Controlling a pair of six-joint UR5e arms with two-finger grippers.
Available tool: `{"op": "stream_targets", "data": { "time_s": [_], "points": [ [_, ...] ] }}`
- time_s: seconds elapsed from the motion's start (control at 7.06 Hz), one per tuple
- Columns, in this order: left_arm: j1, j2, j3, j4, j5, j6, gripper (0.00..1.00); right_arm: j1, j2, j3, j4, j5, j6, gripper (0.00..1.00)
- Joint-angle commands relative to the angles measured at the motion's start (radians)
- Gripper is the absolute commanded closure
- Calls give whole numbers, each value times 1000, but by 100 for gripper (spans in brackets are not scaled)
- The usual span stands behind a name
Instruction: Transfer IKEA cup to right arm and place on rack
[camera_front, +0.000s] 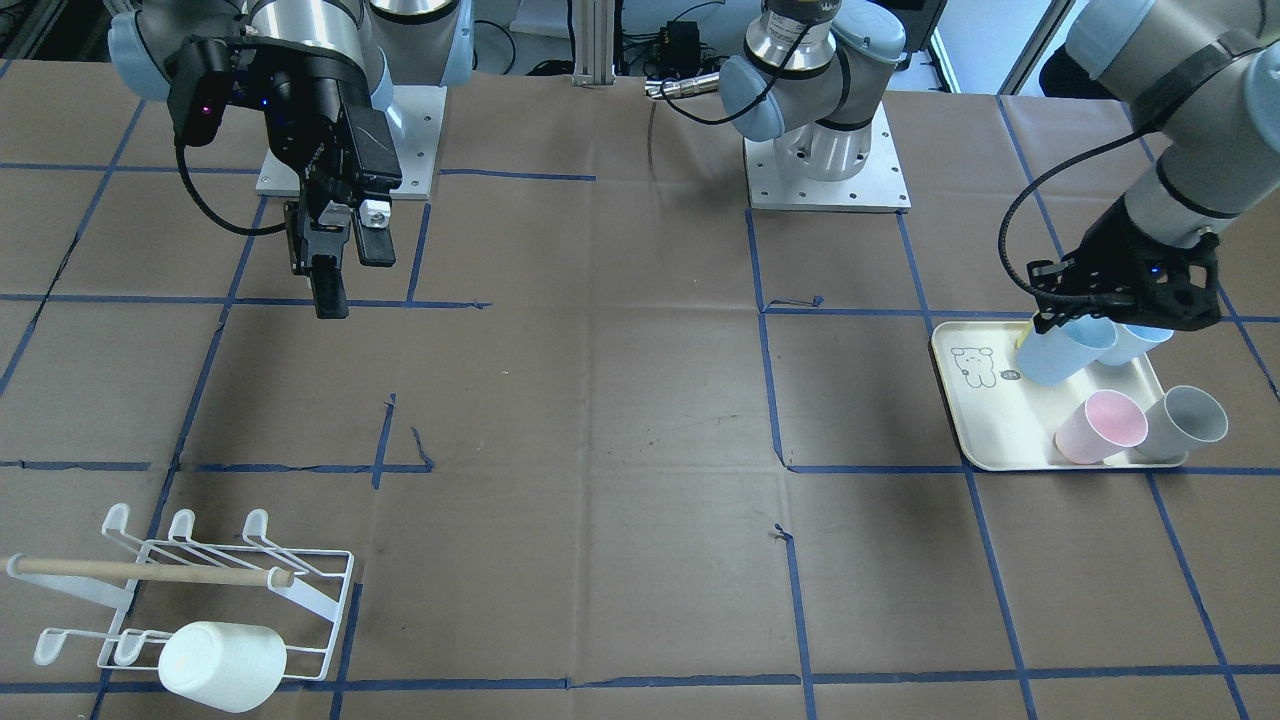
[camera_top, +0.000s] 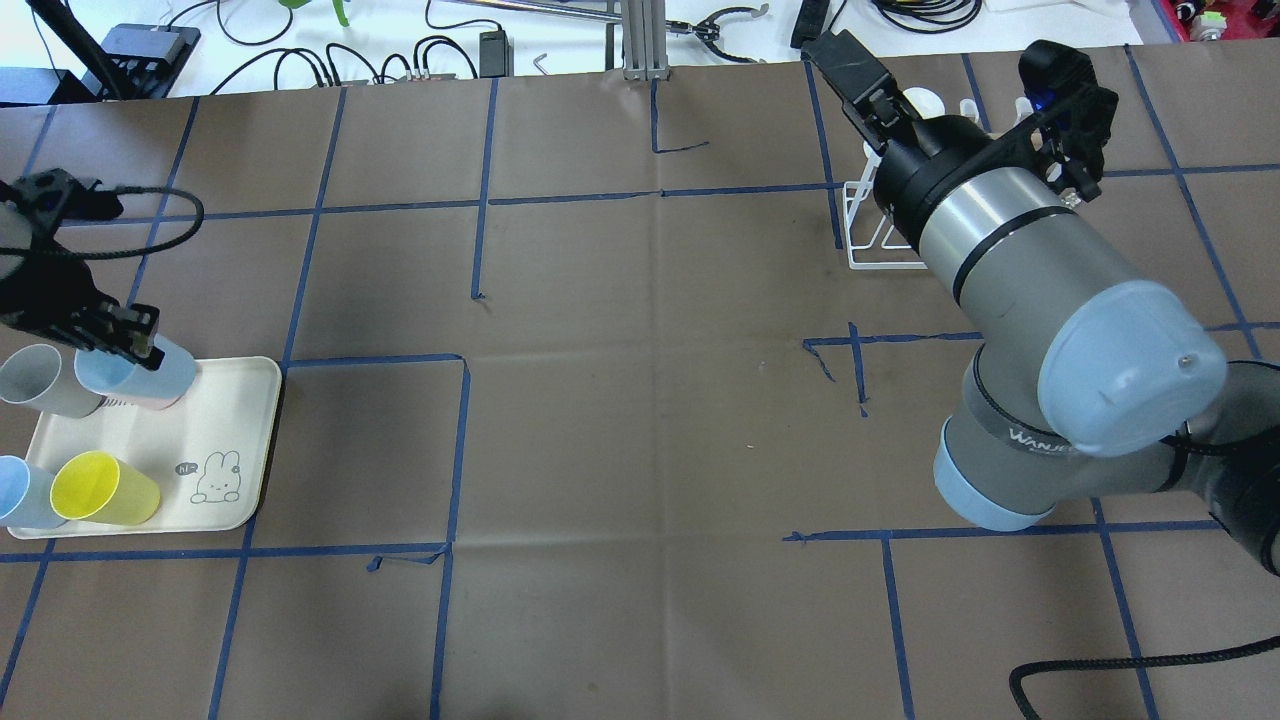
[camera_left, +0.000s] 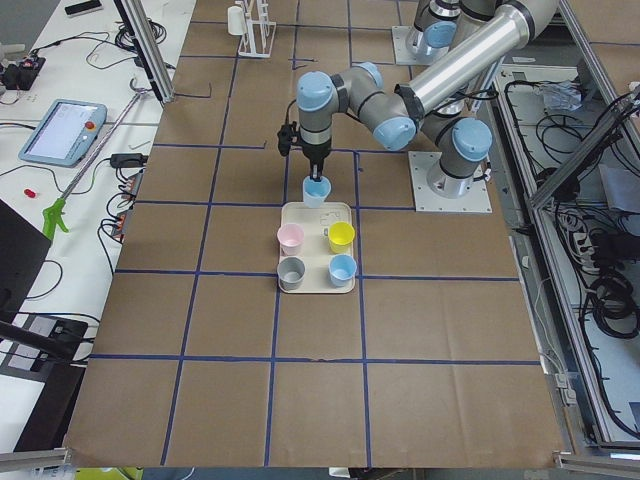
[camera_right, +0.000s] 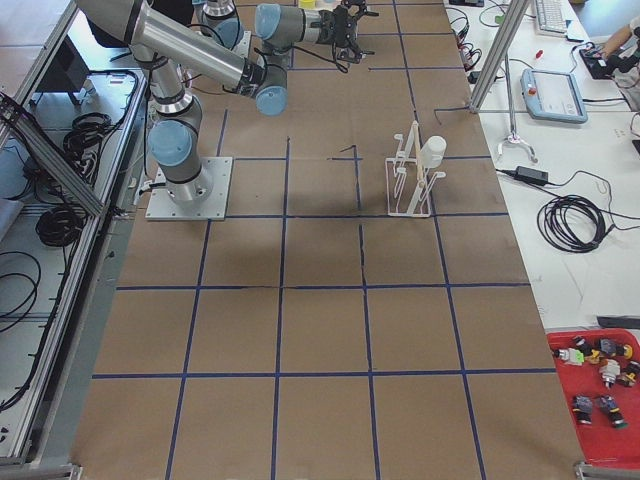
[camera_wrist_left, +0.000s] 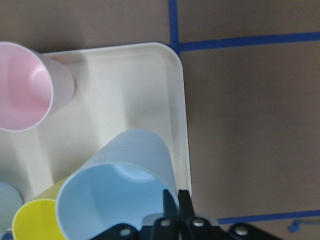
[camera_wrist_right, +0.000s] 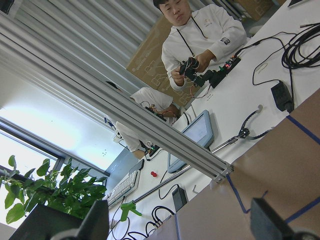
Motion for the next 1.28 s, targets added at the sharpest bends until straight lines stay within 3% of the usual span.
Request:
{"op": "stream_targets", "data": {
  "time_s": [0.0, 0.14, 0.57, 0.85, 1.13],
  "points": [
    [-129, -96, 291, -170, -4, -57, 100, 8, 14, 15, 9, 109, 246, 0],
    [-195, -124, 376, -193, -57, -105, 100, 8, 23, 20, 9, 132, 342, 0],
    [-318, -95, 379, -133, -390, -265, 100, 8, 29, 50, -28, 177, 485, 0],
    [-326, -80, 304, 49, -675, -266, 100, 8, 32, 66, -83, 174, 565, 0],
    [-326, -31, 166, 291, -833, -263, 100, 6, 31, 64, -69, 156, 564, 0]
  ]
}}
